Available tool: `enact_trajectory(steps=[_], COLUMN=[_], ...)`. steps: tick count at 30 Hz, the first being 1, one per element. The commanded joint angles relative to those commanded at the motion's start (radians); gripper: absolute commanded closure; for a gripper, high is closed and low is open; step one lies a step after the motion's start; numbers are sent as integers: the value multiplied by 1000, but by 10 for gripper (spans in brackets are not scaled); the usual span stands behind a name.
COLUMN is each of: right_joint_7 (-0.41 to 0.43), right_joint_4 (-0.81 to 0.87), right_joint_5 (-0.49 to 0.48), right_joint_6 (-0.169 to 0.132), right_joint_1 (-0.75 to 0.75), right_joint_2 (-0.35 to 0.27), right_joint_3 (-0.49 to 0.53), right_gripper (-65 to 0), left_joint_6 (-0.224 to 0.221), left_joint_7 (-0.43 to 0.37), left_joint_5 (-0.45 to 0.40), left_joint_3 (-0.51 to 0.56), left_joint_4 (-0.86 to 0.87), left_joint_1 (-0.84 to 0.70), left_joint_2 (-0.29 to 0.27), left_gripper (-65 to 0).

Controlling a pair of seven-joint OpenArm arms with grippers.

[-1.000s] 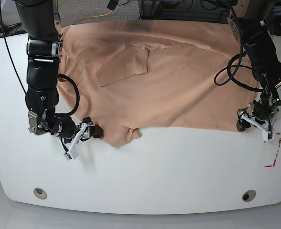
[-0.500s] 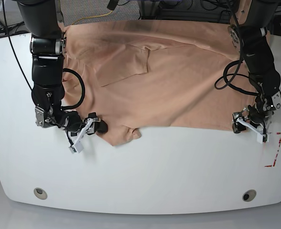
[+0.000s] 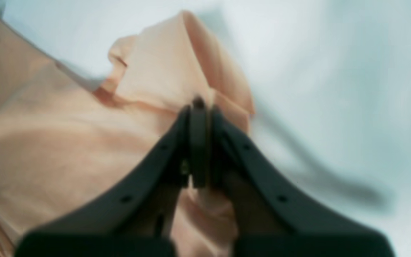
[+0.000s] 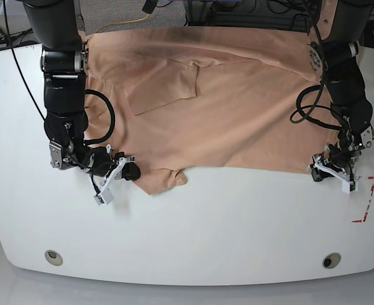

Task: Fold the T-shirt properly
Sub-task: 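Fold the hem edge with both grippers up over onto the collar edge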

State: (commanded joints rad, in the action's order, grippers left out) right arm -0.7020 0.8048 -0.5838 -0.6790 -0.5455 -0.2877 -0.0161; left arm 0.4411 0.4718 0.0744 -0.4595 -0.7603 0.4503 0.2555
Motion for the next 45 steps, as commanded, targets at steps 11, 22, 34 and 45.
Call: enact_trajectory(steps=[11,22,34,45], right_joint_7=[-34,-233,-433,-459], right_joint_4=[12,338,747,1048], right_joint_5=[-2,-3,-8,-9], right_joint_6=[0,0,-2,-9], right_joint_1=[-72,-17,192,465], right_joint_2=[-32,-37,-34,-32], right_joint_3=[0,-9,-173,-233], right_gripper=[0,0,0,0], left_joint_6=[2,124,236,257], left_joint_7=[60,192,414,427], left_joint_5=[-31,-31,-31,-31], left_joint_3=[21,11,-91,-103], left_joint_4=[-244,-551,-873,-1040], left_joint_1=[-43,-143,-305,-502], left_joint_2=[-2,-31,-98,-100], left_gripper=[-4,-4,-4,-4])
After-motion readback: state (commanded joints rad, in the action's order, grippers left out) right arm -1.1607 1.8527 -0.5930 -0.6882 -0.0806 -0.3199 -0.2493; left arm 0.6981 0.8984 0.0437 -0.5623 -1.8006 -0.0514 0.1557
